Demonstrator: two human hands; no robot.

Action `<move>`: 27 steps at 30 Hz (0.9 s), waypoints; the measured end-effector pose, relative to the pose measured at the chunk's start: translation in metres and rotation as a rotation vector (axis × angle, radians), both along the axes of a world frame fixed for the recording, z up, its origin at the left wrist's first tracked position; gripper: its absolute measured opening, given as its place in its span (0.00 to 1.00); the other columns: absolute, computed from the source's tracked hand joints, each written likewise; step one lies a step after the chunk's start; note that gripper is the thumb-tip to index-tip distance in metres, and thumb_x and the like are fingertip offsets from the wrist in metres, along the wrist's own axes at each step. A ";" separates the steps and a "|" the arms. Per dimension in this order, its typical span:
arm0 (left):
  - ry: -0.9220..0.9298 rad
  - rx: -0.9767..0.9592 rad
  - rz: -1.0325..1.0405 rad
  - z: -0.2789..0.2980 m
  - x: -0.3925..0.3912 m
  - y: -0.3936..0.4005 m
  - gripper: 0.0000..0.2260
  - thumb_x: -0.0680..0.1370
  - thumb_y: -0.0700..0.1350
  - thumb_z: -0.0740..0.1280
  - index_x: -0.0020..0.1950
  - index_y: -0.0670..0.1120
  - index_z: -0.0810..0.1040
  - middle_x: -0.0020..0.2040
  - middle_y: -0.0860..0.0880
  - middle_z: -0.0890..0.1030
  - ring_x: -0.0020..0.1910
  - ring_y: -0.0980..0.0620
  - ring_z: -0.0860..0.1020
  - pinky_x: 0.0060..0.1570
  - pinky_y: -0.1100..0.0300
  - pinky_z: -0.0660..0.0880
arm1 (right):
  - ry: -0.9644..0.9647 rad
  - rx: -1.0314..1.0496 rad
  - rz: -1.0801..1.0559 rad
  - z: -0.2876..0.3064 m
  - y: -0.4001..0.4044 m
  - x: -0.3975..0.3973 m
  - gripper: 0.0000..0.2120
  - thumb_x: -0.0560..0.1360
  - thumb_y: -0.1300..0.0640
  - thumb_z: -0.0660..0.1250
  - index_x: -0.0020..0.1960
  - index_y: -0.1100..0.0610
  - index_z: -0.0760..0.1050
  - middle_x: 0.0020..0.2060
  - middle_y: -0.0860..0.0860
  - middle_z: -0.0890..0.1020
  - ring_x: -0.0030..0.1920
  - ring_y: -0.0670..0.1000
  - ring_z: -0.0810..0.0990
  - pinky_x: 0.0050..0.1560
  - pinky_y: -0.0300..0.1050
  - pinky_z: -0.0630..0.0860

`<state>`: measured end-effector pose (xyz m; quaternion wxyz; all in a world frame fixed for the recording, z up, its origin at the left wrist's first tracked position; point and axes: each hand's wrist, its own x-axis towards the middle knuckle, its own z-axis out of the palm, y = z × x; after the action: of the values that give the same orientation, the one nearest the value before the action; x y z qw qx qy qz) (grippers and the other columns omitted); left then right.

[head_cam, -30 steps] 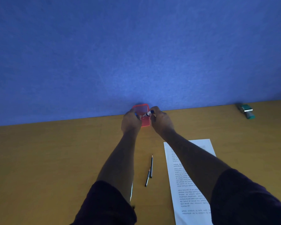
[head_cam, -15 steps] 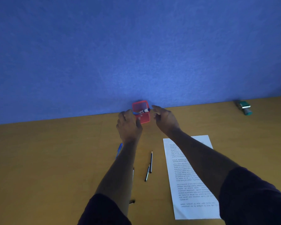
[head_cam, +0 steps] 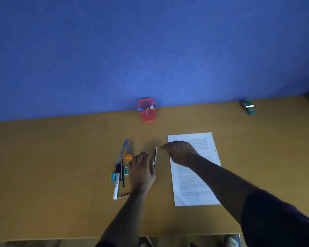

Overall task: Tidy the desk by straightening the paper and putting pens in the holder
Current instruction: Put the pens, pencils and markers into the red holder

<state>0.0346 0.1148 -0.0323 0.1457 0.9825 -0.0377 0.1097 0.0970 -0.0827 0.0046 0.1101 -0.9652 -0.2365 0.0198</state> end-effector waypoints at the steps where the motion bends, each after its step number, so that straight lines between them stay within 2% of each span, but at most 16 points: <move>1: 0.011 -0.001 0.021 -0.001 -0.008 0.000 0.14 0.72 0.46 0.73 0.57 0.48 0.79 0.57 0.50 0.79 0.55 0.45 0.76 0.53 0.49 0.70 | -0.026 -0.018 0.044 -0.002 0.008 -0.012 0.19 0.73 0.60 0.66 0.63 0.47 0.78 0.58 0.47 0.83 0.47 0.55 0.83 0.45 0.47 0.79; 4: 0.040 -0.003 0.119 -0.002 -0.029 0.001 0.14 0.70 0.42 0.73 0.55 0.46 0.79 0.56 0.48 0.79 0.54 0.43 0.76 0.52 0.49 0.71 | -0.073 0.026 0.124 -0.006 0.029 -0.045 0.24 0.65 0.65 0.71 0.59 0.51 0.81 0.59 0.47 0.82 0.44 0.54 0.83 0.40 0.45 0.79; 7: 0.076 -0.022 0.194 -0.004 -0.045 0.007 0.19 0.69 0.41 0.74 0.60 0.44 0.79 0.58 0.44 0.79 0.57 0.38 0.77 0.55 0.46 0.74 | 0.024 0.001 0.124 -0.012 0.048 -0.067 0.27 0.71 0.65 0.63 0.69 0.52 0.72 0.69 0.49 0.74 0.56 0.56 0.79 0.51 0.49 0.77; 9: 0.125 -0.036 0.232 -0.006 -0.055 0.011 0.22 0.69 0.41 0.73 0.64 0.43 0.78 0.60 0.43 0.79 0.60 0.37 0.77 0.58 0.44 0.74 | 0.074 -0.073 0.125 -0.015 0.055 -0.080 0.26 0.75 0.64 0.61 0.72 0.52 0.67 0.71 0.50 0.70 0.61 0.57 0.76 0.57 0.51 0.74; 11: 0.162 -0.052 0.267 -0.008 -0.064 0.014 0.23 0.69 0.40 0.73 0.63 0.43 0.78 0.61 0.42 0.80 0.60 0.37 0.77 0.58 0.44 0.74 | 0.102 -0.112 0.123 -0.015 0.058 -0.088 0.24 0.77 0.63 0.60 0.72 0.54 0.66 0.70 0.52 0.69 0.63 0.57 0.74 0.58 0.53 0.75; 14: 0.219 -0.058 0.299 -0.011 -0.073 0.018 0.17 0.71 0.39 0.73 0.60 0.43 0.79 0.59 0.43 0.81 0.60 0.37 0.76 0.58 0.43 0.73 | 0.130 -0.148 0.150 -0.014 0.057 -0.094 0.20 0.78 0.64 0.58 0.70 0.58 0.69 0.67 0.55 0.70 0.63 0.58 0.73 0.57 0.55 0.76; 18: 0.266 -0.088 0.314 -0.011 -0.076 0.024 0.17 0.73 0.38 0.71 0.62 0.45 0.80 0.59 0.44 0.81 0.60 0.38 0.77 0.58 0.43 0.72 | 0.124 -0.173 0.212 -0.017 0.053 -0.097 0.14 0.77 0.67 0.59 0.61 0.62 0.74 0.59 0.58 0.74 0.57 0.59 0.76 0.52 0.54 0.77; 21: 0.282 -0.103 0.323 -0.008 -0.075 0.027 0.13 0.75 0.38 0.70 0.59 0.45 0.80 0.57 0.45 0.81 0.59 0.41 0.77 0.56 0.44 0.72 | 0.077 -0.153 0.258 -0.022 0.052 -0.098 0.12 0.75 0.68 0.61 0.57 0.62 0.75 0.57 0.59 0.75 0.53 0.60 0.78 0.49 0.53 0.77; 23: 0.288 -0.123 0.334 -0.005 -0.072 0.029 0.10 0.75 0.38 0.69 0.56 0.45 0.80 0.55 0.45 0.81 0.57 0.41 0.78 0.54 0.45 0.74 | 0.068 -0.133 0.216 -0.024 0.053 -0.097 0.16 0.73 0.67 0.63 0.60 0.60 0.74 0.63 0.59 0.72 0.54 0.60 0.78 0.49 0.53 0.77; 25: 0.279 -0.160 0.337 -0.004 -0.071 0.031 0.08 0.75 0.38 0.69 0.53 0.45 0.80 0.52 0.45 0.81 0.54 0.41 0.79 0.49 0.47 0.76 | 0.097 -0.125 0.148 -0.026 0.054 -0.093 0.23 0.71 0.66 0.65 0.66 0.57 0.70 0.71 0.57 0.65 0.58 0.59 0.75 0.53 0.53 0.77; 27: 0.278 -0.205 0.347 -0.003 -0.070 0.032 0.07 0.75 0.37 0.69 0.51 0.45 0.80 0.51 0.44 0.80 0.53 0.41 0.79 0.47 0.49 0.77 | 0.153 -0.136 0.116 -0.026 0.057 -0.091 0.26 0.72 0.65 0.65 0.69 0.57 0.67 0.73 0.56 0.63 0.63 0.59 0.72 0.56 0.55 0.77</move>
<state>-0.0359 0.1463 -0.0352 0.2272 0.9600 0.1635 0.0002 0.0055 -0.0259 -0.0213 0.0610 -0.9507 -0.2811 0.1160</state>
